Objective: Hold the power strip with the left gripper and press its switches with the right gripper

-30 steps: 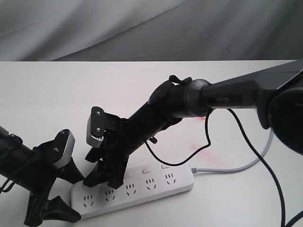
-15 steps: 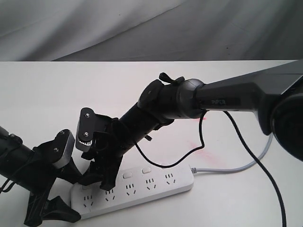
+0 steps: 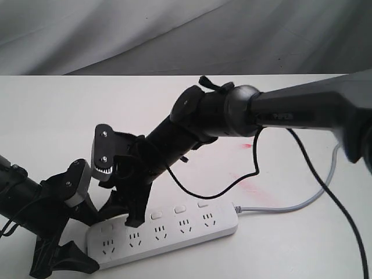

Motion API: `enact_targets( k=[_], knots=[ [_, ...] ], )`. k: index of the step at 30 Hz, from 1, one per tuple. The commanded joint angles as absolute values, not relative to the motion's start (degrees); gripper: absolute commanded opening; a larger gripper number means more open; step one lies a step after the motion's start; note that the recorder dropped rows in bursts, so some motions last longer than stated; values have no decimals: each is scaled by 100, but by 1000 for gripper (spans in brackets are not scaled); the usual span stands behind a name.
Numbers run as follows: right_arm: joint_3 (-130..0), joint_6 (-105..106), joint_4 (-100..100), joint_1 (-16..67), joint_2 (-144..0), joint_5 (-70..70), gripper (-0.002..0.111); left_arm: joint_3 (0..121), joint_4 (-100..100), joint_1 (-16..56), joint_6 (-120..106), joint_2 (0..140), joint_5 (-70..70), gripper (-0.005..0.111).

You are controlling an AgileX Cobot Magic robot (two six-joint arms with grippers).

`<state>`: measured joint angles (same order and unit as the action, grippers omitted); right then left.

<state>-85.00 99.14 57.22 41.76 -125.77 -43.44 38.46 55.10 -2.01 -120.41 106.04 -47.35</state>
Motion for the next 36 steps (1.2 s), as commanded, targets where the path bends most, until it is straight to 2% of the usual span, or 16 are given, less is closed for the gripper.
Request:
enact_targets(
  k=[1,6,36],
  knots=[
    [-8480,9965,5648,4056,-12085,-4603,56,3831,5340,-173,-11995,10671,-4479,55],
    [-8480,9797,5219,3984,-12024,-4908,56,3831,5340,-173,-11995,10671,-4479,55],
    [-8435,9544,4851,3997,-12480,-4593,56,3831,5340,-173,-11995,10671,-4479,55]
  ],
)
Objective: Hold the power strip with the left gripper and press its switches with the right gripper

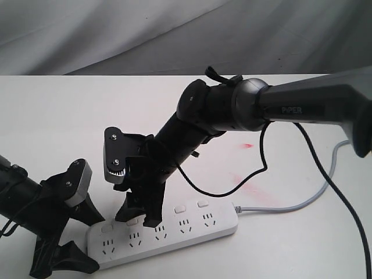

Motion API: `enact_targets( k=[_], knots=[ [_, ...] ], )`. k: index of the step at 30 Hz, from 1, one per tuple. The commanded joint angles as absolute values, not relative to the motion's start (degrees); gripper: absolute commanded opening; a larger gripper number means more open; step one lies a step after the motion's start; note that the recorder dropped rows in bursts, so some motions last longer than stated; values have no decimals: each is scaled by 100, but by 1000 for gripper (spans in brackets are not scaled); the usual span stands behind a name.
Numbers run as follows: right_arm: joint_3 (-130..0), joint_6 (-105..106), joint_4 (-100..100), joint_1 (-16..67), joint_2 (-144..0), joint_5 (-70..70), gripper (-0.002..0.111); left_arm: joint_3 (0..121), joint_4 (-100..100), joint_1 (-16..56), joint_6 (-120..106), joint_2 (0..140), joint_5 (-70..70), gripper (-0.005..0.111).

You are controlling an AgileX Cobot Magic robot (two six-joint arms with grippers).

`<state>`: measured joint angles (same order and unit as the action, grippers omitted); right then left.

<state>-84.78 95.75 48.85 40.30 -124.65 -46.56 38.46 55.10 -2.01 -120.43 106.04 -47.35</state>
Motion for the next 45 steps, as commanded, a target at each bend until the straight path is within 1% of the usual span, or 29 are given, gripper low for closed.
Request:
enact_targets(
  k=[1,22,29,38,41,45],
  knots=[
    [-8435,9544,4861,3997,-12493,-4593,56,3831,5340,-173,-11995,10671,-4479,55],
    [-8435,9328,4523,3976,-12633,-4379,56,3831,5340,-173,-11995,10671,-4479,55],
    [-8435,9078,4349,3787,-12633,-4413,55,3831,5340,-173,-11995,10671,-4479,55],
    [-8446,9078,4442,3825,-12620,-4788,55,3831,5340,-173,-11995,10671,-4479,55],
    [-8446,9109,4905,3825,-12536,-4978,55,3831,5340,-173,-11995,10671,-4479,55],
    [-8446,9145,4851,3825,-12546,-4946,55,3831,5340,-173,-11995,10671,-4479,55]
  ],
)
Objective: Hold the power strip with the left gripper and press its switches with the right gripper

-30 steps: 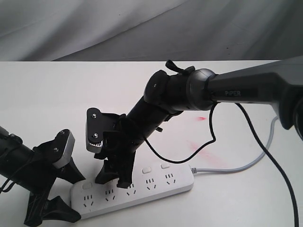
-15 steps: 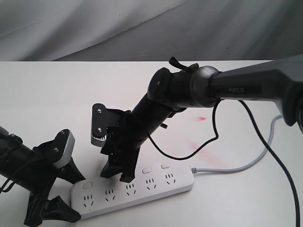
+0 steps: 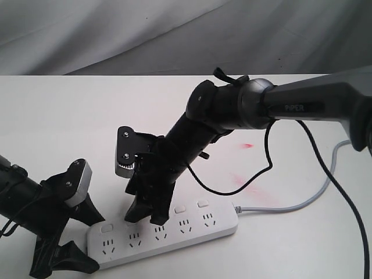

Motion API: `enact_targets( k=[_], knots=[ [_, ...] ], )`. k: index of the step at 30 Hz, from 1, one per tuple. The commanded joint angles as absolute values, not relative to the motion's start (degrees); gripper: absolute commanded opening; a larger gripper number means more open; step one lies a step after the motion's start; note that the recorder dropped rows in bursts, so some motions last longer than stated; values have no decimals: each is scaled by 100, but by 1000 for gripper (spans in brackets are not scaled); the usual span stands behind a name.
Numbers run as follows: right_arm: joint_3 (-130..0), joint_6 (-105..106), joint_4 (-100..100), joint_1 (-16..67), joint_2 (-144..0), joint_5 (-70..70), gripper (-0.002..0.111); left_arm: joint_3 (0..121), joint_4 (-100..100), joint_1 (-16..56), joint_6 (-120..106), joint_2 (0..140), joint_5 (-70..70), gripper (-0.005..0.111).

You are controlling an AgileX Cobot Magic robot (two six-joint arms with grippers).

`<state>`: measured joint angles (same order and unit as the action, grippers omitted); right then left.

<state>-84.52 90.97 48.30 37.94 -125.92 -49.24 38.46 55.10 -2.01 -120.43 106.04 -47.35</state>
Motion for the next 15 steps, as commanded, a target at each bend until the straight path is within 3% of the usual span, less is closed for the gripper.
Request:
enact_targets(
  k=[1,15],
  knots=[
    [-8446,9145,4839,3825,-12569,-4863,55,3831,5340,-173,-11995,10671,-4479,55],
    [-8446,9095,4418,3966,-12834,-4459,55,3831,5340,-173,-11995,10671,-4491,55]
  ],
)
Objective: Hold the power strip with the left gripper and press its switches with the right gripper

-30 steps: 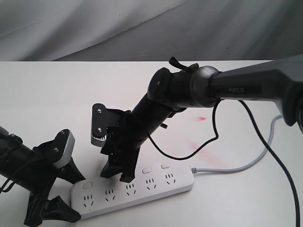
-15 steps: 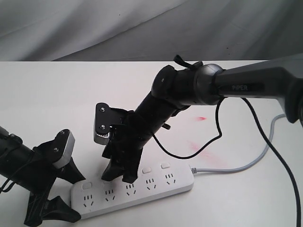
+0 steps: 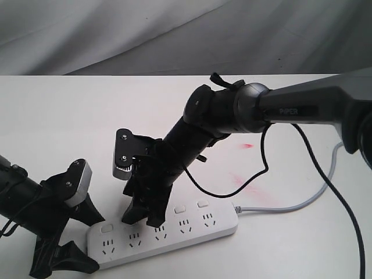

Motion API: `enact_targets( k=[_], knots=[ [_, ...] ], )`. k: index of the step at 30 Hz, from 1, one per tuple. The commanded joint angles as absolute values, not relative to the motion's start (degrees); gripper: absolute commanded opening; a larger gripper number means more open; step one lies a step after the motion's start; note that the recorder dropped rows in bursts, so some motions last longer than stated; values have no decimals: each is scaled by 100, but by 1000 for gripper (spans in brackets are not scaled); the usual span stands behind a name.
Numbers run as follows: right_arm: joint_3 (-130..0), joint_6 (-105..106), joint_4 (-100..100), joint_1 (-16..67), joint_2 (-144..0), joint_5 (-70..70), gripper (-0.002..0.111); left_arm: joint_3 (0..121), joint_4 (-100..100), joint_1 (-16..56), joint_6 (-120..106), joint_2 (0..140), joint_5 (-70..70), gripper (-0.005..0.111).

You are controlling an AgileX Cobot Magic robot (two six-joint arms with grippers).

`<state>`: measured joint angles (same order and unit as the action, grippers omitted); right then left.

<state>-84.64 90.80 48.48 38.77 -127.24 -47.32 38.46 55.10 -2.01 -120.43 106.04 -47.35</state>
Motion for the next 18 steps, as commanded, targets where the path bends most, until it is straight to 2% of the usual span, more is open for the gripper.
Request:
enact_targets(
  k=[1,18],
  knots=[
    [-8446,9095,4430,3993,-12834,-4428,55,3831,5340,-173,-11995,10671,-4491,55],
    [-8446,8404,3536,3947,-12834,-4405,55,3831,5340,-173,-11995,10671,-4491,55]
  ],
)
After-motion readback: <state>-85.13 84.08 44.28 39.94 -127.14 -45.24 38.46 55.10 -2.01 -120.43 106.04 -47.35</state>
